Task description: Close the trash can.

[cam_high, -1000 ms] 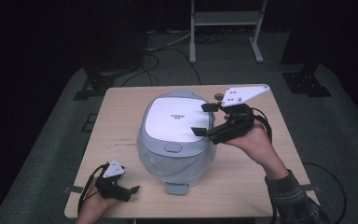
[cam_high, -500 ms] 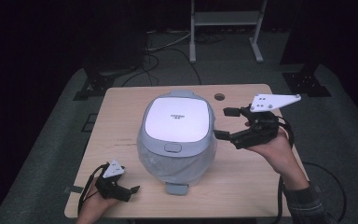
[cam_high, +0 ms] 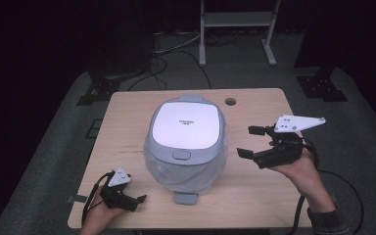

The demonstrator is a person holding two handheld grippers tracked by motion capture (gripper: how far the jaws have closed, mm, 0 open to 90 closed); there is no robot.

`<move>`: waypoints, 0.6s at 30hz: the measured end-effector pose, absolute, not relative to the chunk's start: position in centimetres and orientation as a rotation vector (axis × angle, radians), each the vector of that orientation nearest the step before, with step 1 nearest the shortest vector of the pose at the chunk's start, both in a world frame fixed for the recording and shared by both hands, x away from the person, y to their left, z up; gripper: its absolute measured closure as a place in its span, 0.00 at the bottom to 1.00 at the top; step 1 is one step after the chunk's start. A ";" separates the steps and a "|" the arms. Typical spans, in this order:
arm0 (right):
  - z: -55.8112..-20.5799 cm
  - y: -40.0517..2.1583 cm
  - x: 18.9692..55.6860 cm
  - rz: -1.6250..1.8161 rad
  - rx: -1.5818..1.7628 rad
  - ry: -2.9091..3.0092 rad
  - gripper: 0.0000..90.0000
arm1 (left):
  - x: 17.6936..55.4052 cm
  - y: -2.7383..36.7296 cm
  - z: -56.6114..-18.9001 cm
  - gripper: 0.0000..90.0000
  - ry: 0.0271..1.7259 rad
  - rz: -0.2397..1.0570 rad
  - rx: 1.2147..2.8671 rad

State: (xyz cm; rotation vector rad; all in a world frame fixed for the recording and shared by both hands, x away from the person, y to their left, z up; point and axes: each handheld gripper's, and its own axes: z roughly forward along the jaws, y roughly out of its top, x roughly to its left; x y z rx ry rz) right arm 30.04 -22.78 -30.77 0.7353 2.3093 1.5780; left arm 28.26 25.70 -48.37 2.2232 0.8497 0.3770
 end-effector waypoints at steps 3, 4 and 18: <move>-32.1 -23.1 29.9 1.544 0.759 2.294 0.13 | 28.3 25.7 -48.4 0.00 0.850 0.375 2.225; -32.5 -23.2 29.9 1.539 0.765 2.297 0.12 | 28.3 25.7 -48.4 0.00 0.850 0.376 2.225; -37.9 -25.7 29.0 1.460 0.867 2.277 0.07 | 28.3 25.7 -48.4 0.00 0.850 0.376 2.225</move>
